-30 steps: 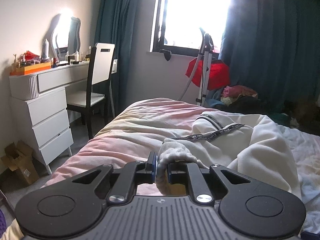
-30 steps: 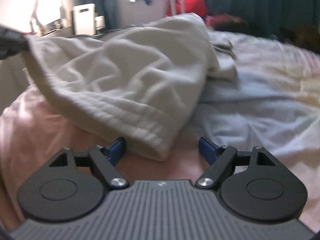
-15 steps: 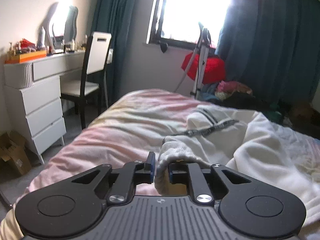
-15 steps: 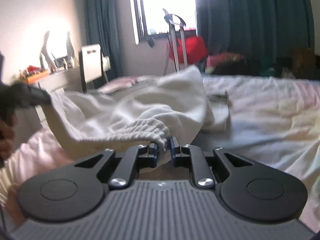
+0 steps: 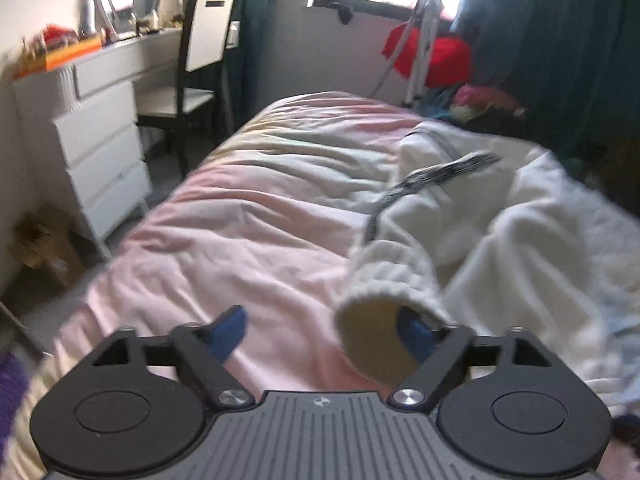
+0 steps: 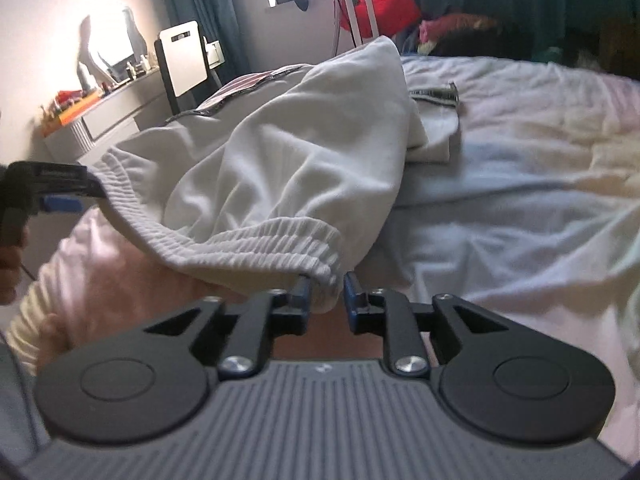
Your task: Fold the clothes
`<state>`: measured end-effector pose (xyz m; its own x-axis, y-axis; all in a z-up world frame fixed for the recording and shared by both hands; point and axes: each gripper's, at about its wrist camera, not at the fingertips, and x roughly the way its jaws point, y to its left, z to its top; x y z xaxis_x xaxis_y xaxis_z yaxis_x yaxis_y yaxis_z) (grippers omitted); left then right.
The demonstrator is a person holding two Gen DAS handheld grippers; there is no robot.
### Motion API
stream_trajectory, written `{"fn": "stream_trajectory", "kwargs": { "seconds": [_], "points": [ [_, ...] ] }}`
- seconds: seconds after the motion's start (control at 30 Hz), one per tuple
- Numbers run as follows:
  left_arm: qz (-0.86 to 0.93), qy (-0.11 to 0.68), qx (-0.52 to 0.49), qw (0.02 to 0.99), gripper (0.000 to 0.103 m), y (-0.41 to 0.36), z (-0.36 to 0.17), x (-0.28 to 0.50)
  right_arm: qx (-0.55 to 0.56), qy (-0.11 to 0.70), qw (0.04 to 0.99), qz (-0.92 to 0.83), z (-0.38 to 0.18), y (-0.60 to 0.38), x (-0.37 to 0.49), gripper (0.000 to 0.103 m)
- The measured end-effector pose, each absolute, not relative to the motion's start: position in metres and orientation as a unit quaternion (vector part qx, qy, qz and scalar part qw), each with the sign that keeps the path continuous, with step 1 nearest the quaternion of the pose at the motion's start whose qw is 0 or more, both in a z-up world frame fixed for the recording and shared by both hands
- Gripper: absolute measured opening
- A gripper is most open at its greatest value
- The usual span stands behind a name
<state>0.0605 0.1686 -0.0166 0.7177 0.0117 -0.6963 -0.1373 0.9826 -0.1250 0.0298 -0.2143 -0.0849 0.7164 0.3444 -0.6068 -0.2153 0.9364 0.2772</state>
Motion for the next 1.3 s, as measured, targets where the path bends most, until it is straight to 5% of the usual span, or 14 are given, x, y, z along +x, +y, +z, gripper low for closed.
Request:
{"fn": "stream_trajectory", "kwargs": {
  "seconds": [0.03,0.13,0.67,0.87,0.97,1.07,1.13,1.3],
  "points": [
    [0.033,0.367,-0.093,0.925,0.088,0.169,-0.014,0.055,0.110,0.340,0.920,0.161,-0.082,-0.218,0.027,0.058],
    [0.015,0.344,-0.111,0.932,0.090,0.168,-0.005,0.041,0.162,0.322,0.913,0.189,-0.076,-0.229,0.018,0.070],
    [0.003,0.345,-0.318,0.883,0.091,0.206,-0.036,0.091,0.380,0.349,0.846,0.133,-0.144,-0.247,0.079,0.074],
    [-0.022,0.382,-0.295,0.876,0.075,0.186,-0.048,0.106,0.383,0.340,0.845,0.153,-0.151,-0.243,0.083,0.073],
    [-0.006,0.394,-0.250,0.884,0.062,0.176,-0.051,0.112,0.389,0.340,0.840,0.167,-0.149,-0.239,0.081,0.063],
    [0.013,0.394,-0.225,0.891,0.043,0.174,-0.052,0.115,0.399,0.339,0.833,0.179,-0.144,-0.233,0.076,0.052],
    [0.020,0.392,-0.223,0.892,0.020,0.180,-0.049,0.117,0.406,0.339,0.828,0.187,-0.140,-0.230,0.073,0.048],
    [0.050,0.350,-0.235,0.906,0.014,0.208,-0.019,0.122,0.392,0.325,0.830,0.228,-0.118,-0.184,0.075,0.042]
  ]
}}
